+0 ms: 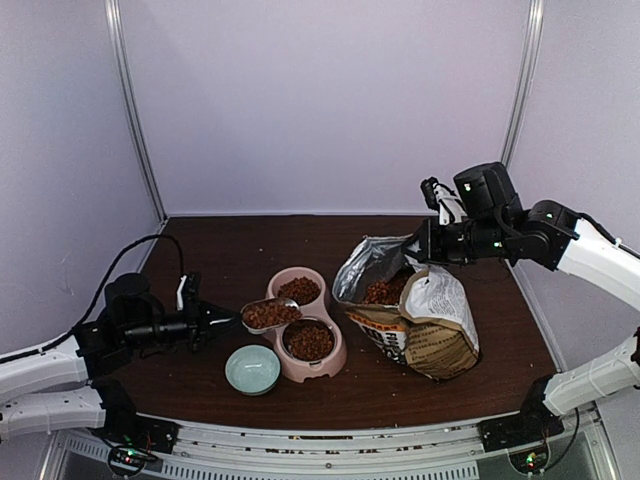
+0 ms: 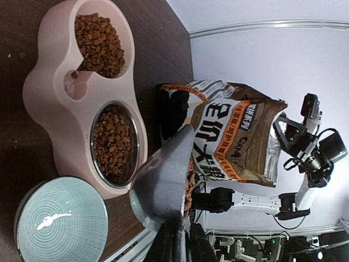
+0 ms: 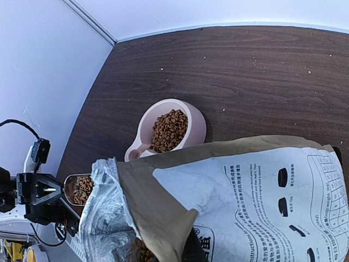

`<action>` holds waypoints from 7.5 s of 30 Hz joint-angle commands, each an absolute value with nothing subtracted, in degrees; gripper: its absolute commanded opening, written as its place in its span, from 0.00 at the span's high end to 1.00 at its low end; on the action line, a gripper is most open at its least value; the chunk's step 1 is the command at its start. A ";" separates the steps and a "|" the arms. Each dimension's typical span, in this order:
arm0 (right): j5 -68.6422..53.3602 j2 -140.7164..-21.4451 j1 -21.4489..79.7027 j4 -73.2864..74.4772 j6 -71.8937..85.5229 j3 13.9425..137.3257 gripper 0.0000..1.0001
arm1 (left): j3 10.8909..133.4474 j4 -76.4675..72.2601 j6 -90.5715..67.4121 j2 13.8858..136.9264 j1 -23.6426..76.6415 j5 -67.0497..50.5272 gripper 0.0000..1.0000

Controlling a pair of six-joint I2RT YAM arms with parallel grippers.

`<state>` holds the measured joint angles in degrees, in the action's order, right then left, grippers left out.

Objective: Serve the pet food

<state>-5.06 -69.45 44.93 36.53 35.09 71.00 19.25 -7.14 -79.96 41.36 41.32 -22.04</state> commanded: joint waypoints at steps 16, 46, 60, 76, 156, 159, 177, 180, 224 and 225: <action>-2.99 -68.30 44.30 31.68 34.37 74.44 1.00 | 26.32 5.60 -67.14 48.55 39.18 -21.86 1.00; -3.00 -68.16 43.88 31.77 33.85 74.05 1.00 | 38.12 16.41 -57.13 58.71 38.57 -22.62 1.00; -3.08 -68.20 43.71 31.72 33.71 73.97 1.00 | 47.25 28.40 -48.71 62.13 38.99 -20.90 1.00; -3.07 -68.50 43.51 31.82 33.58 74.13 1.00 | 54.57 35.60 -43.88 63.26 39.81 -17.49 1.00; -2.31 -68.43 43.42 32.57 33.78 73.70 1.00 | 19.44 -14.66 -57.32 78.35 18.25 -10.70 0.52; -1.95 -68.17 43.44 32.95 33.51 73.91 1.00 | 19.32 -13.23 -56.89 76.58 18.26 -9.65 0.38; -1.40 -67.16 43.40 33.66 32.70 74.99 1.00 | 25.26 16.94 -49.97 56.17 18.26 1.43 0.02; -1.49 -66.83 43.33 33.66 32.71 74.93 1.00 | 28.17 23.32 -49.11 53.18 18.84 4.00 0.02; -4.43 -64.62 44.05 33.56 31.66 72.73 1.00 | 82.93 16.72 -53.89 95.35 66.01 -4.31 0.66; -4.48 -64.76 44.38 33.63 31.57 73.12 1.00 | 83.41 16.70 -53.63 95.70 66.01 -4.33 0.73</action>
<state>-4.51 -67.70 43.68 38.15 32.73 70.96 80.07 18.13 -54.46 94.41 65.73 -3.73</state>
